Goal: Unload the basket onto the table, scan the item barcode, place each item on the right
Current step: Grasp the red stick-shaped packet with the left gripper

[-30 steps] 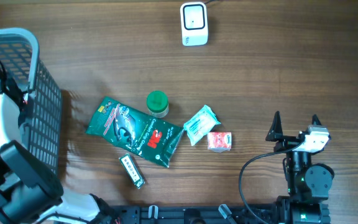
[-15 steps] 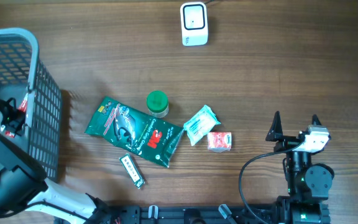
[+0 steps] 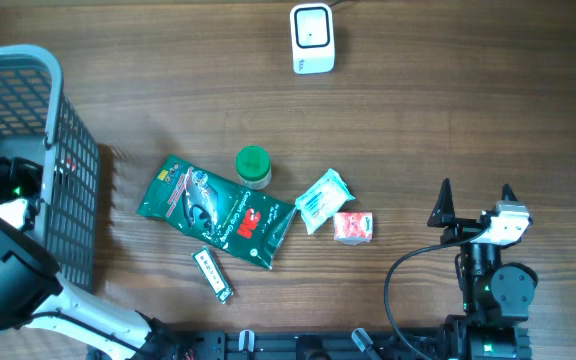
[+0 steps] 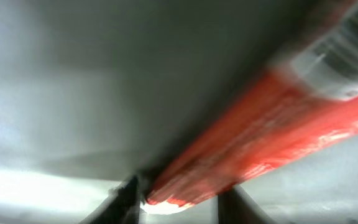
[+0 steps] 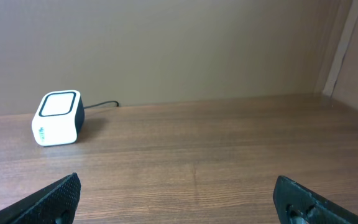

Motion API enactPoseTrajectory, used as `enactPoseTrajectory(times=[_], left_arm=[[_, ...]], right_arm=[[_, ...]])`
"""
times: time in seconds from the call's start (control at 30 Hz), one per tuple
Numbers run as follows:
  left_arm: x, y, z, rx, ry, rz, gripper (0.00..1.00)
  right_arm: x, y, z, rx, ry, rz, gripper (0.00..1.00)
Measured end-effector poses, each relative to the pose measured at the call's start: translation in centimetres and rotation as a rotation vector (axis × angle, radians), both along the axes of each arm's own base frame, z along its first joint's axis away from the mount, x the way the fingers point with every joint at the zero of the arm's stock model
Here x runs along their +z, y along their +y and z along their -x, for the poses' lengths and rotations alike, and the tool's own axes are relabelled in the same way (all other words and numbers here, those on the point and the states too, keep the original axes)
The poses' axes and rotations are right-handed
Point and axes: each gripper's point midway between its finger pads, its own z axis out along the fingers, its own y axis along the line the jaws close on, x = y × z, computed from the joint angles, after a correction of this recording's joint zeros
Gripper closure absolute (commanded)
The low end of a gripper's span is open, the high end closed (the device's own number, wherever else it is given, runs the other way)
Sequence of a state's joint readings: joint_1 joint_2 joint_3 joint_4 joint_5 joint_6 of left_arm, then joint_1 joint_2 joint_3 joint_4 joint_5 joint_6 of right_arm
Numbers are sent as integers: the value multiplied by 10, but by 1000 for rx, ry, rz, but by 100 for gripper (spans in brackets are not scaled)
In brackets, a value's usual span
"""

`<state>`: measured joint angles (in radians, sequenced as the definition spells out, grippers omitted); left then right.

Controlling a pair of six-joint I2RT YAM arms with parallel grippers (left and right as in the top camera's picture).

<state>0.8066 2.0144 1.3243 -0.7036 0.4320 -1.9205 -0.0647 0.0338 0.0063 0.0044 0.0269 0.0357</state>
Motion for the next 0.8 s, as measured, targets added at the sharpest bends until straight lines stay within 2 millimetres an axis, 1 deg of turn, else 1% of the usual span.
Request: enactPoseTrajectory(times=[0.1, 0.23, 0.33, 0.5, 0.53, 0.6, 0.7, 0.73, 0.8], left_arm=[[0, -7, 16, -48, 36, 28, 96], [1, -5, 29, -149, 12, 20, 96], [5, 2, 40, -220, -17, -20, 96], [11, 16, 59, -318, 58, -151, 96], [16, 21, 64, -335, 82, -193, 96], [35, 28, 66, -354, 86, -271, 96], [84, 36, 66, -363, 49, -423, 96], [105, 37, 67, -362, 30, -480, 96], [139, 37, 68, -361, -7, -576, 96]], right_arm=[[0, 0, 0, 0, 0, 0, 0], [0, 0, 0, 0, 0, 0, 1], [0, 0, 0, 0, 0, 0, 0], [0, 0, 0, 0, 0, 0, 0], [0, 0, 0, 0, 0, 0, 0], [0, 0, 0, 0, 0, 0, 0], [0, 0, 0, 0, 0, 0, 0], [0, 0, 0, 0, 0, 0, 0], [0, 0, 0, 0, 0, 0, 0]])
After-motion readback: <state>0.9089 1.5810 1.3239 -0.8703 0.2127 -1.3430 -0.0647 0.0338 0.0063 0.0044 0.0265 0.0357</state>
